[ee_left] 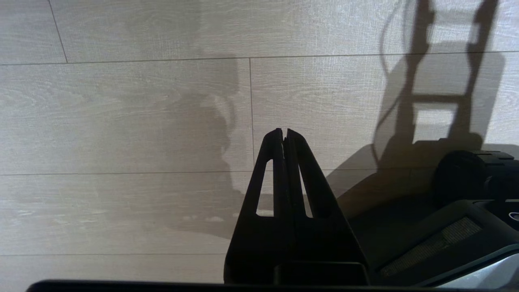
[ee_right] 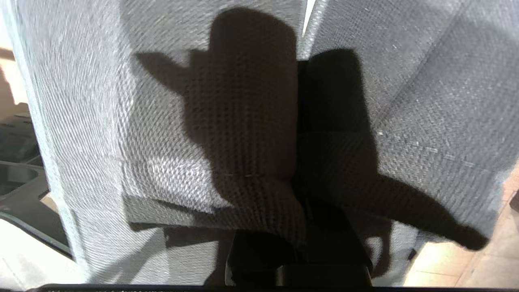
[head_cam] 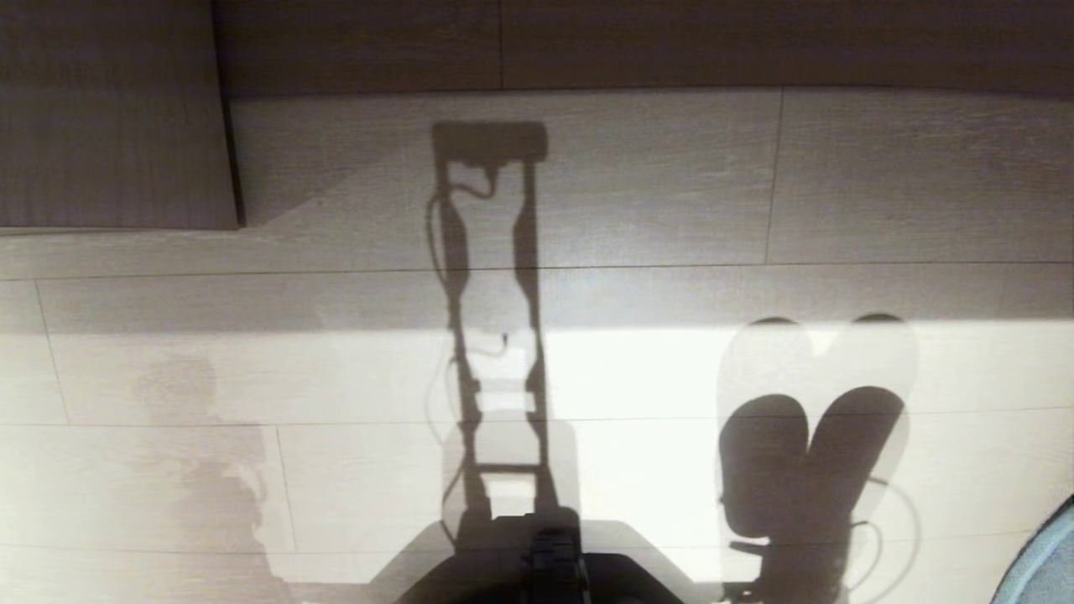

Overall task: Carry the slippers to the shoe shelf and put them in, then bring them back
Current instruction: Place the slippers into the shoe cabinet

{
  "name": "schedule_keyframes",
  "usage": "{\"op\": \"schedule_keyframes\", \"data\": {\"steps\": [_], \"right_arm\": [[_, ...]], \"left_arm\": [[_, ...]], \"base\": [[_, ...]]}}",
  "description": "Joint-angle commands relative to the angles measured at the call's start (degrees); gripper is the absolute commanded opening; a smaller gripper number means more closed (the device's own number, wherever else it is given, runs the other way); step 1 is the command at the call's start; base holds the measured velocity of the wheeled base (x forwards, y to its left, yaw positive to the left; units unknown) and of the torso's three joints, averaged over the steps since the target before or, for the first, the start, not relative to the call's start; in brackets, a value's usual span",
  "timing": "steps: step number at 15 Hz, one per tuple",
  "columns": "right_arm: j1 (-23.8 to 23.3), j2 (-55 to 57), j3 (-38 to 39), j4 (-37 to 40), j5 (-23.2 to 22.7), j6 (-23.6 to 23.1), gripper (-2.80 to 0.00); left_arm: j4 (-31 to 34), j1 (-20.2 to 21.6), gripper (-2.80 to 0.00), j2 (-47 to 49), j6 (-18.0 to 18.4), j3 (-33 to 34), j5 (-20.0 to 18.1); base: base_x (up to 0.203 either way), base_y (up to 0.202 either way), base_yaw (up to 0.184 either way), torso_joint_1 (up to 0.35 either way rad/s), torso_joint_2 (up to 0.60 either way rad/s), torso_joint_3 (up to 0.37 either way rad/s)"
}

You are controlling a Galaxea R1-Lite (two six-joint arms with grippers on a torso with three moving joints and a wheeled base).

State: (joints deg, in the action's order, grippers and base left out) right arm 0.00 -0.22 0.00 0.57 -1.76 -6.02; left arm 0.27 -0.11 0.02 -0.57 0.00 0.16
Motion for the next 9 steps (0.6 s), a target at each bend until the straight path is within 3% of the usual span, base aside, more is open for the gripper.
{"op": "schedule_keyframes", "data": {"steps": [1, 9], "right_arm": [[0.0, 0.0, 0.0, 0.0, 0.0, 0.1, -2.80], [0.0, 0.0, 0.0, 0.0, 0.3, 1.3, -2.80]], "left_arm": [[-0.1, 0.0, -2.80, 0.0, 0.0, 0.0, 0.0], [0.0, 0.0, -2.80, 0.0, 0.0, 0.0, 0.0]], "base": [[0.000, 0.000, 0.000, 0.001, 0.00, 0.033], [0.000, 0.000, 0.000, 0.004, 0.00, 0.186]]}}
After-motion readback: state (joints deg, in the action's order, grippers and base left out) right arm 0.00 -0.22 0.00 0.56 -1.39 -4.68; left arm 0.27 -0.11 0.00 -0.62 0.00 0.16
